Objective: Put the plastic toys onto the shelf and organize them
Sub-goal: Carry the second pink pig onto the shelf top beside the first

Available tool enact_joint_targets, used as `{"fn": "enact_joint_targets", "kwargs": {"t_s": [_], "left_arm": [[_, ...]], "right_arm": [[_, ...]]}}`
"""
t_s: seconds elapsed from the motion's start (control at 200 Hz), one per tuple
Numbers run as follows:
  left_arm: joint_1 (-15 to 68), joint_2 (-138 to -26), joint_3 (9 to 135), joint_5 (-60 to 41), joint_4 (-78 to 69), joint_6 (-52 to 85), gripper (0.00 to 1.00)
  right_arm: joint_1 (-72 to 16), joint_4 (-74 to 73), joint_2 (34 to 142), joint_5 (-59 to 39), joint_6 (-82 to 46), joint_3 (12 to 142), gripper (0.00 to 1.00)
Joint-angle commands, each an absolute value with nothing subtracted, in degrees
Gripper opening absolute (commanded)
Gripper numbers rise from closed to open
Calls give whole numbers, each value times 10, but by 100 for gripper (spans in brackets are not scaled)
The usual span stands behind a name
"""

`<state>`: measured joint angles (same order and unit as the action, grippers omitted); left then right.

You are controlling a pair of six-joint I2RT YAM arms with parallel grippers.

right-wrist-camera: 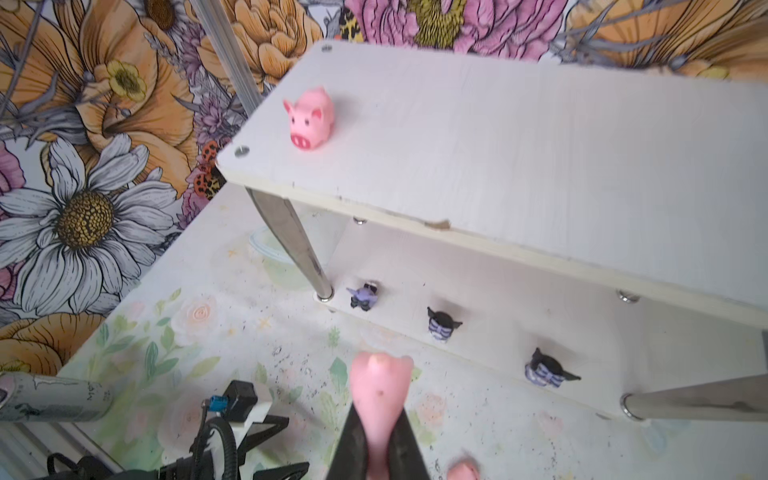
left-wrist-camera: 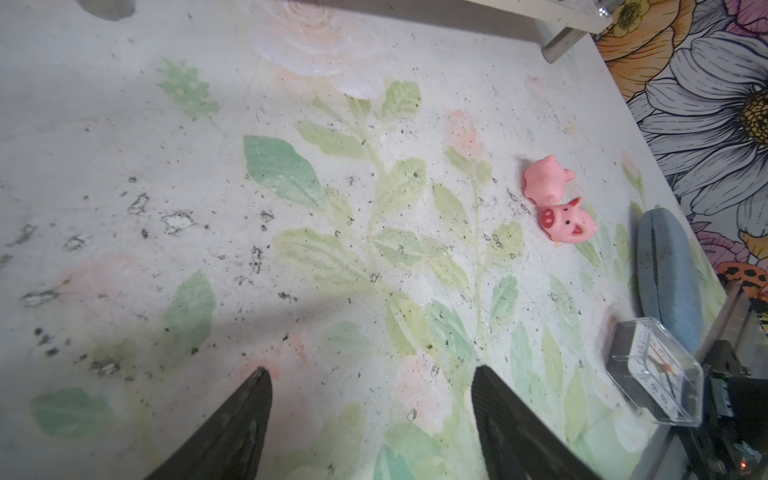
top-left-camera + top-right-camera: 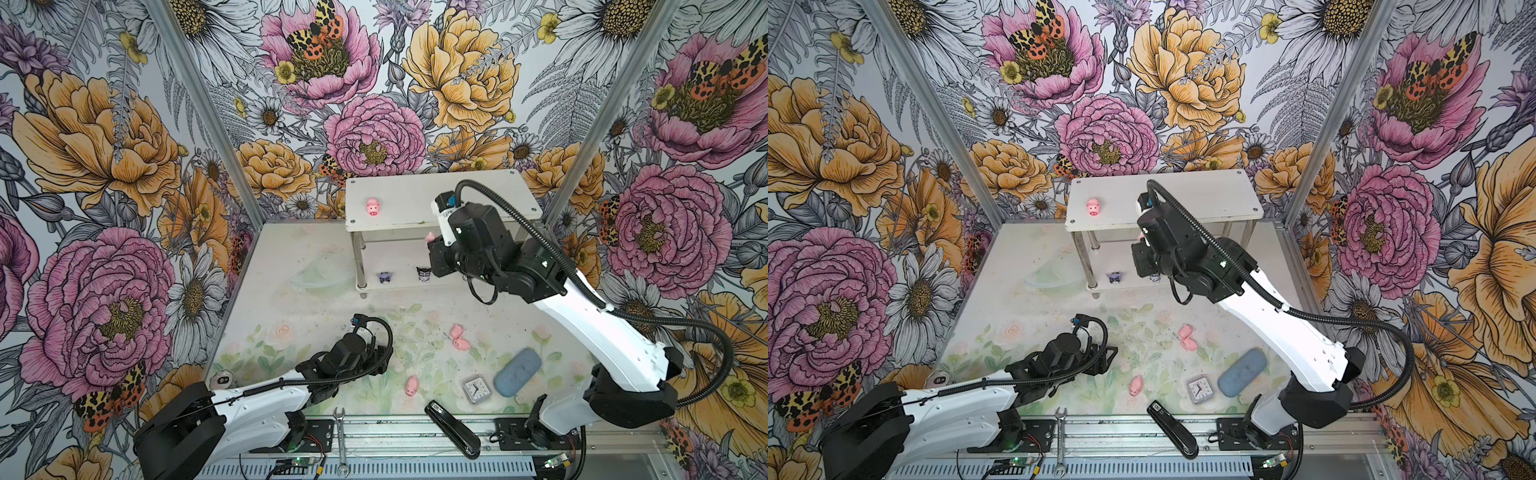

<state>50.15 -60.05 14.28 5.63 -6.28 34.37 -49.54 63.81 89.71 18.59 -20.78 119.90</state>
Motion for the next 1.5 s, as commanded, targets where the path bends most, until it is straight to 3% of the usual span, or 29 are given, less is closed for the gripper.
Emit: {"fn": "enact_joint_targets", "kwargs": {"t_s": [0.0,0.17,0.295,1.216,1.496], "left_arm": [[504,-606,163,64,-87,329,78],[504,-610,164,63,-82,323,78],[503,-609,162,65,-80,319,78],[500,-664,172,52,-105,315,79],[498,-683,174,47,-116,316,79]], "right_arm": [[-478,716,974,212,-154,1325,8],[-445,766,1107,184,-136,1527,8],[-424,769,1155,176,-137,1576,9],[-361,676,1234,87,-172,1580,14],[-353,658,1253,67,-186,1582,23]]}}
